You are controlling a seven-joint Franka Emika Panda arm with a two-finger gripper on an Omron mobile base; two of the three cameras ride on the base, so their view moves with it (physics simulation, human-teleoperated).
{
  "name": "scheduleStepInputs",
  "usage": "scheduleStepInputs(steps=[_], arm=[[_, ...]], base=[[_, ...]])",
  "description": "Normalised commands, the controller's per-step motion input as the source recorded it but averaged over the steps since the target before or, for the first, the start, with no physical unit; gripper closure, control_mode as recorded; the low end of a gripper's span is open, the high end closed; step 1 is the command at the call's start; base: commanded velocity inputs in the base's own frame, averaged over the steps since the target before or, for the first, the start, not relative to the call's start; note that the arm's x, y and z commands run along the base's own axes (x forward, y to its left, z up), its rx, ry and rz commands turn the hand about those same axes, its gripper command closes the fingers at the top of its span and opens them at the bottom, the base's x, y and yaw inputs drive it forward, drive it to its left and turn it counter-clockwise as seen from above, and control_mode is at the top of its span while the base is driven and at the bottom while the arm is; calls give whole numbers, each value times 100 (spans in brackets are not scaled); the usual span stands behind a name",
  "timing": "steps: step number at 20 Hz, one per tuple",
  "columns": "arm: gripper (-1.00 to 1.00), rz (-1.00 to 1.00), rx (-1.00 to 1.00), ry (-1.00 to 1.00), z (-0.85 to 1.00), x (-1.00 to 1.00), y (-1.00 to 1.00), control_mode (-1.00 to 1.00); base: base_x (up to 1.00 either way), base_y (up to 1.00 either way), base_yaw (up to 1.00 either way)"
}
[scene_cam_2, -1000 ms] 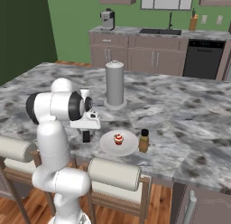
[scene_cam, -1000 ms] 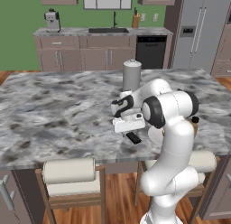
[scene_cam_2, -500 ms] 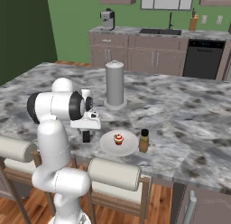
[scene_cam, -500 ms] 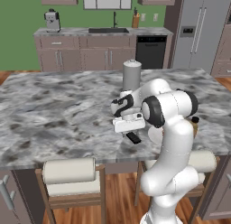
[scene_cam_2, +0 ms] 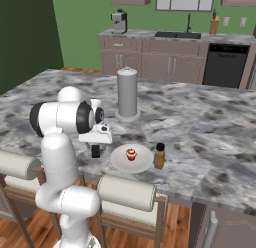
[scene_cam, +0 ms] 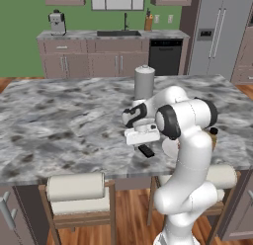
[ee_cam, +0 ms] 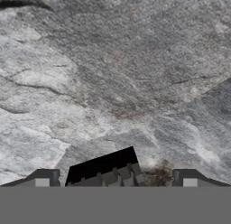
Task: Take the cinnamon bottle from the cabinet and place it on the dining table, next to the plate with the cupcake. Then take the chocolate from the dining counter and place it on the cupcake plate.
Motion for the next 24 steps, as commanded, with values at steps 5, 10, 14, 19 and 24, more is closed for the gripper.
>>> scheduleStepInputs(steps=[5,10,14,19,24], arm=[[-100,0,0,-4,-28,-46,-1,-100],[-100,0,0,-14,-24,-53,0,-100],[-100,0,0,-14,-23,-46,0,-100],[-100,0,0,-4,-28,-22,-1,-100],[100,0,0,0,-33,2,-5,-100]], base=[[0,0,0],[0,0,0],[0,0,0],[0,0,0],[0,0,0]])
